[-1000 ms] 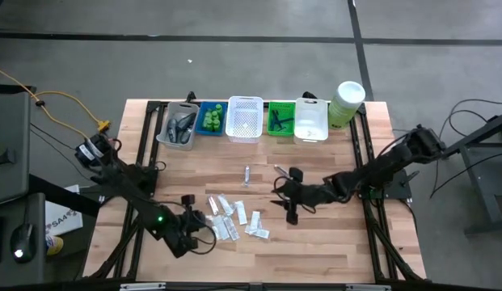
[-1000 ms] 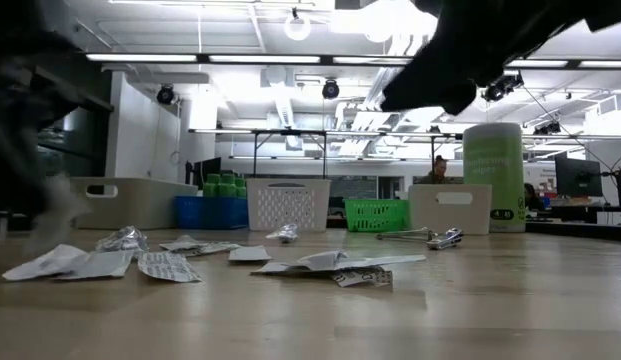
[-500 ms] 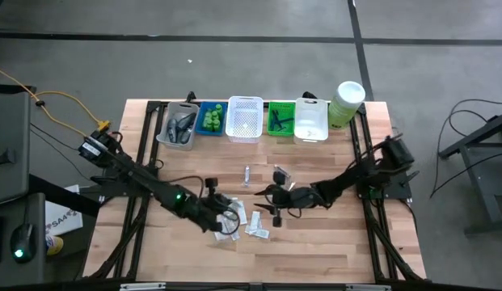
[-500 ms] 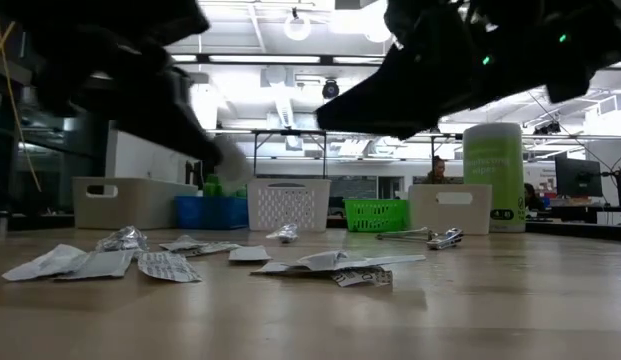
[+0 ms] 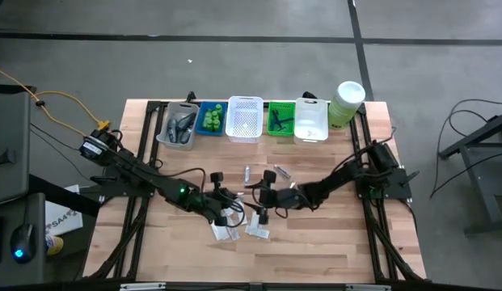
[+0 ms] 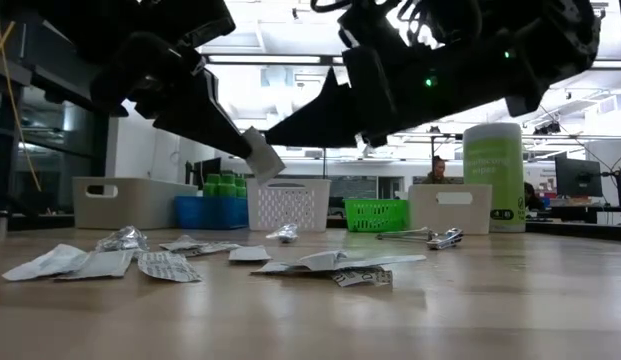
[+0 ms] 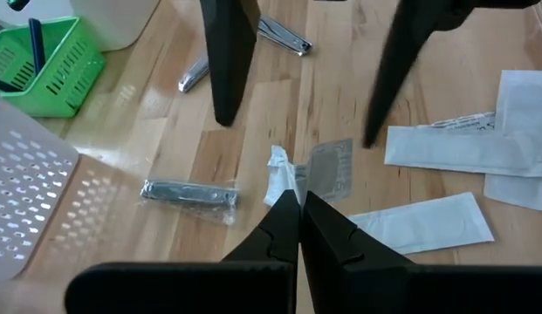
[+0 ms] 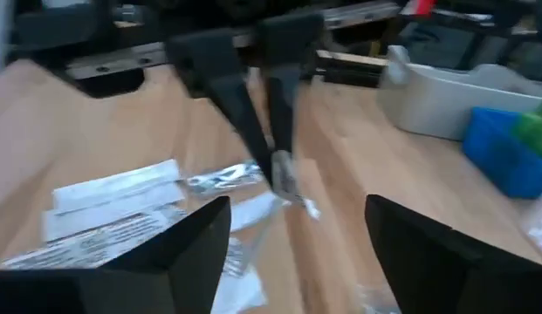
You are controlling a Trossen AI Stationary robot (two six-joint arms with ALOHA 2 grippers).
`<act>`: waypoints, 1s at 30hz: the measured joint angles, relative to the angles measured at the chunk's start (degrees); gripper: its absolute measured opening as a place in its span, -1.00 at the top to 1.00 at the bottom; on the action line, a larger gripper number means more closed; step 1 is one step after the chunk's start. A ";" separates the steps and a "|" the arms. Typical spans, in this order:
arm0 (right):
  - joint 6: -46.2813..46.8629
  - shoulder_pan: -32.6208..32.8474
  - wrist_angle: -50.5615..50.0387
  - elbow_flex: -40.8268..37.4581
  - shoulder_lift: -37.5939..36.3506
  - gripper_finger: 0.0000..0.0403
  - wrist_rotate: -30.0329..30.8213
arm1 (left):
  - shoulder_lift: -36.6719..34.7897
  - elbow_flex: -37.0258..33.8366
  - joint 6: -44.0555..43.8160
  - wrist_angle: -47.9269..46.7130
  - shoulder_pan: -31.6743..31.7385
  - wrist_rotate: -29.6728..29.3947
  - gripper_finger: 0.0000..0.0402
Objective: Pick & Place Travel size toiletries
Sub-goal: Put the bandage into the right white bin
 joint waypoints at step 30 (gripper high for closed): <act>3.49 -2.26 -5.51 1.56 0.00 0.88 -8.24 | -0.04 0.04 2.58 4.21 0.00 2.40 0.98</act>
